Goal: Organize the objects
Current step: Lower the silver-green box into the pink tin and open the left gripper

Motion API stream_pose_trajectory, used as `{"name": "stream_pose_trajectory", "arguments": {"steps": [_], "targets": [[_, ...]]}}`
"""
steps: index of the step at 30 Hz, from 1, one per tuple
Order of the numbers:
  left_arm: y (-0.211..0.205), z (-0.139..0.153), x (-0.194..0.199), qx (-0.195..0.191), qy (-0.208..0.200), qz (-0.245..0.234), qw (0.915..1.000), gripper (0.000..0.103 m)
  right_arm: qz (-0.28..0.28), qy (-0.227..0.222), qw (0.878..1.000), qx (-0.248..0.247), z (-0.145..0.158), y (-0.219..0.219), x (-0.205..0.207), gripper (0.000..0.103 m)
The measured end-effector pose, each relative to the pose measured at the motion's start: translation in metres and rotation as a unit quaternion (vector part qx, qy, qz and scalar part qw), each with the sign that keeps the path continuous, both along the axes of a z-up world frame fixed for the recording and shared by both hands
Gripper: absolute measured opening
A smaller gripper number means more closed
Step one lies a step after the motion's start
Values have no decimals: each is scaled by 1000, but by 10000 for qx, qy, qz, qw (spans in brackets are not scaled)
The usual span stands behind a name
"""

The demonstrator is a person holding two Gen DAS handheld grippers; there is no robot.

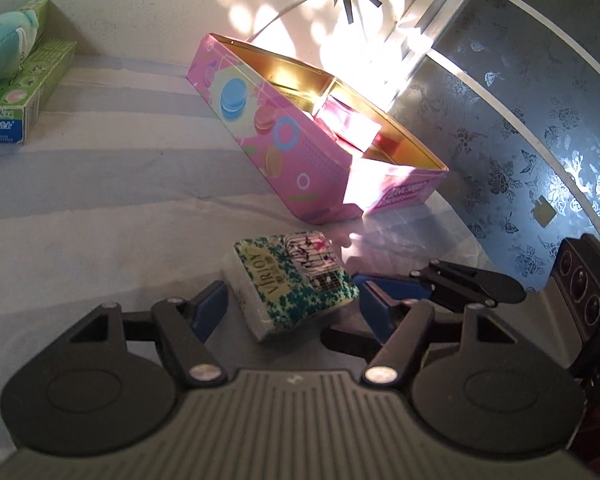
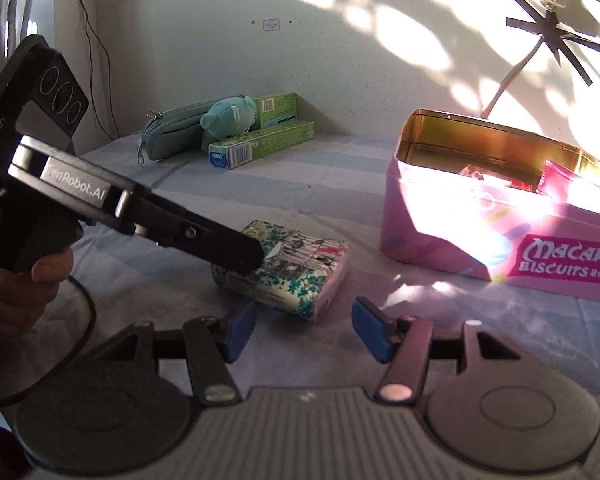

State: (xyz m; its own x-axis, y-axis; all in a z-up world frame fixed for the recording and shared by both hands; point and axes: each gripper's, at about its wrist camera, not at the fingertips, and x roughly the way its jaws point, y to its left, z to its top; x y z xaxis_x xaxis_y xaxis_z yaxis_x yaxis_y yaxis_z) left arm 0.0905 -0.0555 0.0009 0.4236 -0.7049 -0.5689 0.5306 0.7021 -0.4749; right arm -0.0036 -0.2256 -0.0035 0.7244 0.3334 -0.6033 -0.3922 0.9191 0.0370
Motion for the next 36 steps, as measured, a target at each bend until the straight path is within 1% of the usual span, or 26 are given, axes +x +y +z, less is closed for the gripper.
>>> {"name": "stream_pose_trajectory", "arguments": {"steps": [2, 3, 4, 5, 7, 10, 12, 14, 15, 17, 19, 22, 24, 28, 29, 30, 32, 36], "targets": [[-7, 1, -3, 203, -160, 48, 9997, 63, 110, 32, 9999, 19, -6, 9, 8, 52], [-10, 2, -4, 293, -190, 105, 9993, 63, 110, -53, 9999, -18, -7, 12, 9, 49], [-11, 5, -3, 300, -186, 134, 9993, 62, 57, -120, 9999, -100, -7, 15, 9, 47], [-10, 8, -3, 255, -185, 151, 9994, 62, 23, -186, 9998, -109, -5, 15, 8, 46], [-11, 24, -4, 96, -299, 125, 9994, 62, -30, -449, 9990, 52, 5, 7, 1, 46], [-24, 56, -4, -119, -722, -63, 9973, 62, -187, -949, 9949, 296, 26, -12, -10, 46], [-43, 75, -1, -132, -1023, -203, 9945, 62, -399, -1297, 9899, 407, 41, -29, -13, 47], [-66, 85, 6, -44, -1190, -317, 9924, 63, -639, -1557, 9851, 355, 50, -44, -11, 48], [-83, 88, 12, 40, -1270, -392, 9911, 63, -768, -1645, 9830, 288, 51, -50, -7, 48], [-111, 88, 26, 201, -1387, -487, 9889, 63, -1046, -1669, 9801, 231, 51, -65, 5, 48], [-133, 83, 43, 328, -1349, -550, 9888, 63, -1247, -1650, 9781, 237, 49, -83, 18, 48], [-159, 74, 67, 355, -1134, -588, 9912, 63, -1517, -1514, 9766, 193, 45, -110, 39, 48], [-176, 69, 79, 355, -997, -571, 9927, 63, -1678, -1423, 9753, 182, 41, -123, 45, 48], [-205, 64, 89, 493, -1017, -566, 9920, 63, -1945, -1380, 9711, 53, 34, -142, 59, 48], [-211, 63, 91, 535, -1015, -540, 9919, 64, -2089, -1441, 9672, -67, 31, -145, 60, 49], [-218, 62, 94, 573, -1019, -499, 9919, 64, -2244, -1487, 9629, -180, 29, -148, 62, 54], [-223, 61, 96, 644, -1029, -381, 9919, 64, -2500, -1480, 9566, -221, 24, -156, 64, 54], [-216, 61, 89, 484, -995, -317, 9934, 67, -2642, -1555, 9518, 91, 26, -166, 49, 55]]}}
